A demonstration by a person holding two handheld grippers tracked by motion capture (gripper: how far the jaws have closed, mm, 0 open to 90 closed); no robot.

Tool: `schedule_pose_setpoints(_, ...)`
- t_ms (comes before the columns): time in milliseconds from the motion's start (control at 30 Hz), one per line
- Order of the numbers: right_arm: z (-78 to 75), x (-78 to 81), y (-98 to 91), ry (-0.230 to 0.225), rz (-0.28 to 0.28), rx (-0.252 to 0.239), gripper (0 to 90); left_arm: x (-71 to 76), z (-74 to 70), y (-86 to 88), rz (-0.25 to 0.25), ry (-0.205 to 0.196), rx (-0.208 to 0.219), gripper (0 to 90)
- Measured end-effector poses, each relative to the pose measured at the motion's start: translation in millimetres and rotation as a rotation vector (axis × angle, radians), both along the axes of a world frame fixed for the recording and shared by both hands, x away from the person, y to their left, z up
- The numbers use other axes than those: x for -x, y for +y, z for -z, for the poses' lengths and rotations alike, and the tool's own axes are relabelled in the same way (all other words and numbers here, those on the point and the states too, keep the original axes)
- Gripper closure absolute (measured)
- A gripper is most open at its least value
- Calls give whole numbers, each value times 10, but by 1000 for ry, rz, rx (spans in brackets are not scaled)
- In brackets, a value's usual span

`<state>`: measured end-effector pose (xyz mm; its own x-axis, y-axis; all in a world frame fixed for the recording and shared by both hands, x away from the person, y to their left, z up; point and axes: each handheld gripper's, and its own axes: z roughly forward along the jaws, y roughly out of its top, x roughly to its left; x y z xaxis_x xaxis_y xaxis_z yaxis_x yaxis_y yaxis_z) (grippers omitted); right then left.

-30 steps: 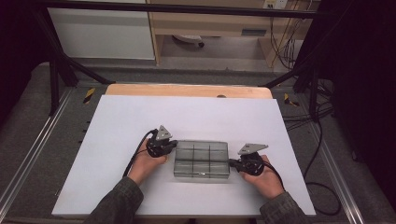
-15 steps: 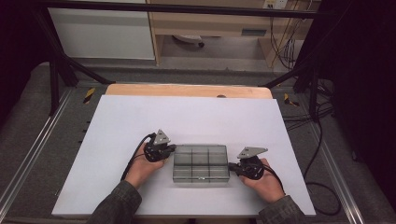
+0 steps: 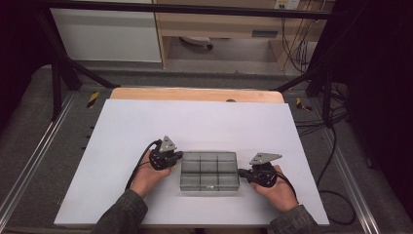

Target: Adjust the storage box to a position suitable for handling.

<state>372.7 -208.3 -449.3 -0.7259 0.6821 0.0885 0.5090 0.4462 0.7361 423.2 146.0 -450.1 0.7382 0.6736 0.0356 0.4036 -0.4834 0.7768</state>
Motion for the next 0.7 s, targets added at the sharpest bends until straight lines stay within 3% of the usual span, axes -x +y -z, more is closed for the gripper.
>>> schedule_pose_setpoints(367, -66, -40, -160, -49, 83, -45, 900, 161, -103, 186, -49, -14, 67, 893)
schedule_pose_setpoints(533, -99, -53, -234, -71, 119, -70, 875, 235, -145, 300, -82, -20, 94, 832)
schedule_pose_setpoints(700, -125, -51, -271, -81, 154, -92, 790, 305, -184, 421, -115, -25, 126, 730)
